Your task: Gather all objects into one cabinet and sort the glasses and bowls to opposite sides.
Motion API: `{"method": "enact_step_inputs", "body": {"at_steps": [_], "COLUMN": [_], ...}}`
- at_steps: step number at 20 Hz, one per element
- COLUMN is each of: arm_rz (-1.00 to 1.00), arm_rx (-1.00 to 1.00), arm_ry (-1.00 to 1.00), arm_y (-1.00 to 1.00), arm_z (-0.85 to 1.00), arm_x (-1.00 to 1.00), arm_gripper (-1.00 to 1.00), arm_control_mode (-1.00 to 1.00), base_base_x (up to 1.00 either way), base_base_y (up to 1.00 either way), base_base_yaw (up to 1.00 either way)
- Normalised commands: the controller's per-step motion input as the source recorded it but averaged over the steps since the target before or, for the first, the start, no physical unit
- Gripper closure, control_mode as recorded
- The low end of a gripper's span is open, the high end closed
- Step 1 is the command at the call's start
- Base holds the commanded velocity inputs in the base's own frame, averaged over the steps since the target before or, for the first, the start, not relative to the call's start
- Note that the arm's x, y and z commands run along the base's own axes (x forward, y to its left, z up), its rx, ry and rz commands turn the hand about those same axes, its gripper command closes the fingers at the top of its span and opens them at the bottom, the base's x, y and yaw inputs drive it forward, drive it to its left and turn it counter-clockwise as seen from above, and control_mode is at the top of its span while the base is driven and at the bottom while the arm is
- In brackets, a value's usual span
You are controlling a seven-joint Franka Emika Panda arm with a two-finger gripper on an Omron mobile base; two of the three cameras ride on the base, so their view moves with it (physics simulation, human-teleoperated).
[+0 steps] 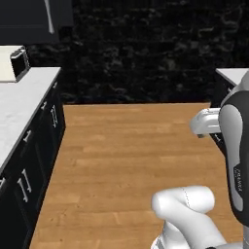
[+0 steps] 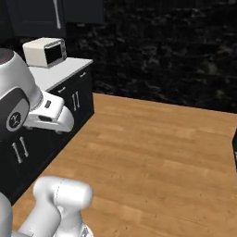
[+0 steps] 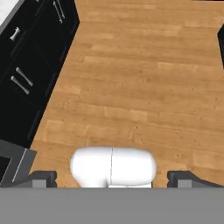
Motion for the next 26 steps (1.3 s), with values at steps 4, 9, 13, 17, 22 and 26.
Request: {"method": "enact_step_inputs", "body": {"at_steps": [4,9,13,17,22,26], "arm_rz": [0.0,0.0,0.0,0.0,0.0,0.0], "arm_rx": [0.0,0.0,0.0,0.0,0.0,0.0], "arm_ry": [0.0,0.0,0.0,0.0,0.0,0.0], "arm_y": [0.0,0.0,0.0,0.0,0.0,0.0], "arm_z": [0.0,0.0,0.0,0.0,0.0,0.0], "arm_x": [0.0,0.0,0.0,0.0,0.0,0.0], "arm_gripper": [-1.0,-1.0,-1.0,-1.0,-1.0,-1.0], "arm_control_mode": [1.0,1.0,1.0,1.0,1.0,1.0], "base_base_x": [1.0,1.0,0.86,0.39,0.32,0.29], "base_base_y": [-0.45,-0.5,-0.48,-0.59,-0.52,-0.55], "base_base_yaw": [0.21,0.26,0.44,0.7,0.77,0.76]}}
